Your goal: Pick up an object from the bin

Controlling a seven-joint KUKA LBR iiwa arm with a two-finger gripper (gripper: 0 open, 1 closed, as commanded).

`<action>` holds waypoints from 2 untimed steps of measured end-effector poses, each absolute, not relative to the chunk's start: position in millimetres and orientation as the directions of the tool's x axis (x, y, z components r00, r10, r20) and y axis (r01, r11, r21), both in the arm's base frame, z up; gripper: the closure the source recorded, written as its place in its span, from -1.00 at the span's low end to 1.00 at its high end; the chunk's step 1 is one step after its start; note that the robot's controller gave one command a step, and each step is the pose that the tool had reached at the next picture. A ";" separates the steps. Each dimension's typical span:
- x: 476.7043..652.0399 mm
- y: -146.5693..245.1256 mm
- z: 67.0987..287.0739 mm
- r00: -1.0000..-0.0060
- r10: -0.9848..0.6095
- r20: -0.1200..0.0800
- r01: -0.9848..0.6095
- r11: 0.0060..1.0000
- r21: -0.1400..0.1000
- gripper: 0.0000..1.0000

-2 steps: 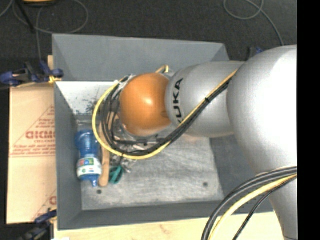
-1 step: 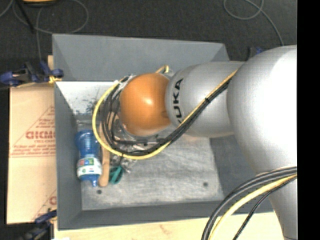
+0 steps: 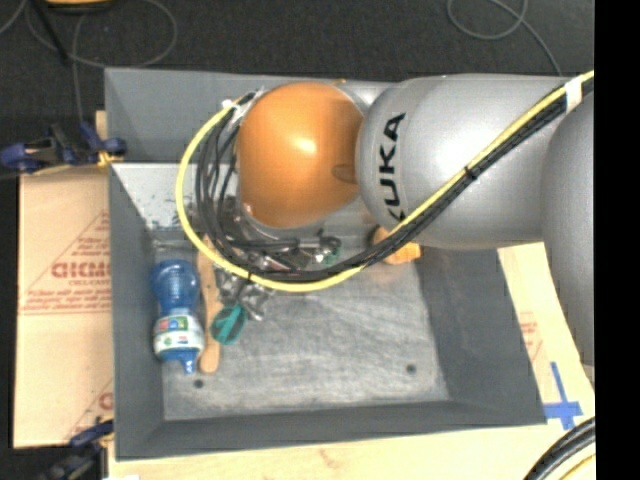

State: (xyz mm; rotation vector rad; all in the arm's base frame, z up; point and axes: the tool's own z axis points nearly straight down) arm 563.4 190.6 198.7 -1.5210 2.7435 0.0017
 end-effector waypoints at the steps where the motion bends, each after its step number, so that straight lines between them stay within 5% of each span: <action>1: 563.2 190.7 198.5 -0.531 -0.848 -0.005 -0.848 0.531 0.000 1.00; 2: 578.4 193.9 227.5 -0.443 -0.896 0.002 -0.896 0.443 0.003 1.00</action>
Offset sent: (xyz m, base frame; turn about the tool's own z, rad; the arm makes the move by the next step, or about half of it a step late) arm 0.0357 0.0080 0.0693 -0.2178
